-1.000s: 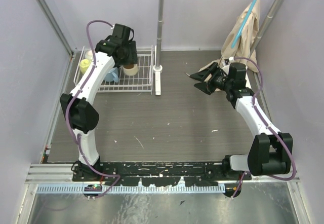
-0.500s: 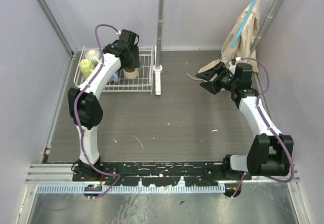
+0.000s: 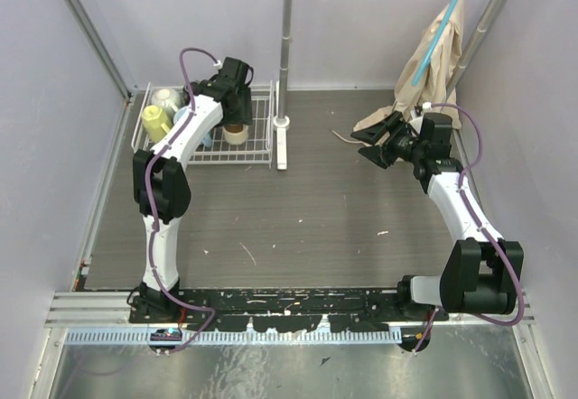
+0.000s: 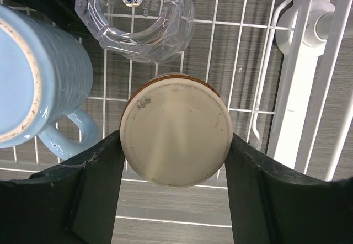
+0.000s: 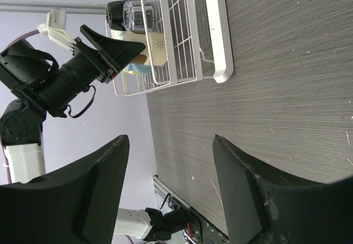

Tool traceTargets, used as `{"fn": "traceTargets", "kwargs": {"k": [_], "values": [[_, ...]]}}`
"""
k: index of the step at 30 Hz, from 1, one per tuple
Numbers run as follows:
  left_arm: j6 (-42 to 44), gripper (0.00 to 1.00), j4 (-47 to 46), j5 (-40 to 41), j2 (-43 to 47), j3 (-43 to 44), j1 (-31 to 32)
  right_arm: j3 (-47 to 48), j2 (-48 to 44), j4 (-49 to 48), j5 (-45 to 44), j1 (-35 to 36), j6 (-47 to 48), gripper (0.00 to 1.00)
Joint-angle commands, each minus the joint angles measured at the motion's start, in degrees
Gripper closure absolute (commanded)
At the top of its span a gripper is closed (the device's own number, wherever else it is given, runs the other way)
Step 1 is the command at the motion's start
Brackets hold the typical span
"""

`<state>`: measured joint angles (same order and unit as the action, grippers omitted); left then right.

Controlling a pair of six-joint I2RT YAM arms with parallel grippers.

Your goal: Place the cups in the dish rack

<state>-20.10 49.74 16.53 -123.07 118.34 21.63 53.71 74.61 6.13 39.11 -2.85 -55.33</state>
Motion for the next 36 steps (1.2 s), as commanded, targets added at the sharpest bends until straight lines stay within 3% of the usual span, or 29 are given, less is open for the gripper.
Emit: {"fn": "traceTargets", "kwargs": {"k": [1, 20, 29, 36], "values": [[-0.34, 0.86, -3.90, 1.20, 0.02, -1.29, -0.38, -0.08, -0.51, -0.67, 0.88, -0.56, 1.45, 0.32], [-0.71, 0.84, -8.49, 1.48, 0.14, -7.95, -1.24, -0.19, -0.31, 0.29, 0.48, -0.66, 2.24, 0.33], [-2.04, 0.58, -10.50, 1.09, 1.61, -11.80, -1.23, -0.07, -0.08, 0.77, 0.28, -0.66, 2.92, 0.33], [-2.78, 0.29, -10.26, -0.04, 2.26, -12.71, -1.17, -0.31, -0.04, 0.91, 0.20, -0.66, 3.06, 0.33]]}}
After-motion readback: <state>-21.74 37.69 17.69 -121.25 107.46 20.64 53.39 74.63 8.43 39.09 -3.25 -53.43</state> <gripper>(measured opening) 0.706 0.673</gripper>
